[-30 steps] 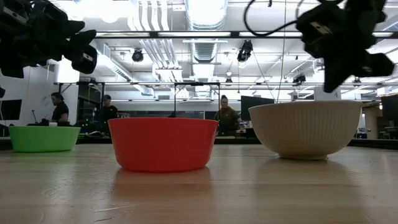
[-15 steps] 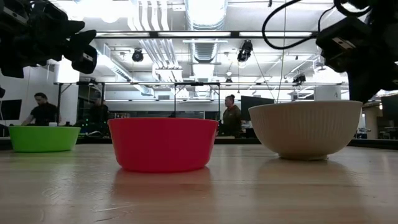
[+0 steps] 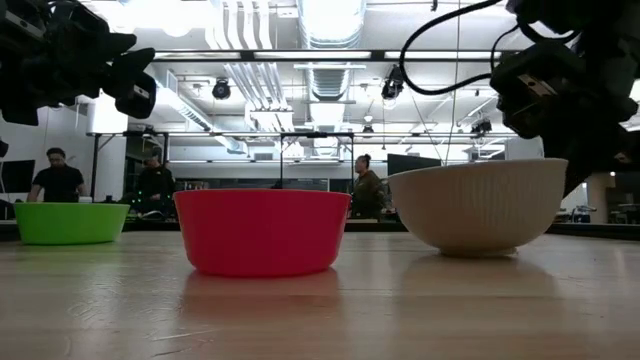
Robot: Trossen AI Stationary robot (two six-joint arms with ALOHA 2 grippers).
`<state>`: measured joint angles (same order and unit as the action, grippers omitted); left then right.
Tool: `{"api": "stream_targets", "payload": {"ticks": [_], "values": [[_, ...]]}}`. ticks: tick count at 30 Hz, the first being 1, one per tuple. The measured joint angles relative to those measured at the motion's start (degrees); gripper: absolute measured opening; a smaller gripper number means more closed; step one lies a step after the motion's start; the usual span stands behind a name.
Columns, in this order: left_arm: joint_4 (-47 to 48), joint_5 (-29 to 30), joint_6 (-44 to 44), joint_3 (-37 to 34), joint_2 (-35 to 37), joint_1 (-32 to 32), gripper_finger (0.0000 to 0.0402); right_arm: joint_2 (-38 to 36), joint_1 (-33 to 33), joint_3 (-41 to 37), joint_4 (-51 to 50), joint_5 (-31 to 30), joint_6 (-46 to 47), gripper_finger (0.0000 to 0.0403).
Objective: Nest bowls inside each other
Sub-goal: Move the stacked bowls to the center of the table
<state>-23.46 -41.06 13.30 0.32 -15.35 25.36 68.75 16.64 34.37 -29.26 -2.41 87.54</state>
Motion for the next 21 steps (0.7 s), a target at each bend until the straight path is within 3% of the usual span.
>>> {"api": "stream_targets", "payload": {"ticks": [21], "values": [[0.0, 0.0, 0.0, 0.0, 0.0, 0.0, 0.0122, 3.8, -0.2, 0.0, 12.1, -1.8, -2.0, 0.0009]]}}
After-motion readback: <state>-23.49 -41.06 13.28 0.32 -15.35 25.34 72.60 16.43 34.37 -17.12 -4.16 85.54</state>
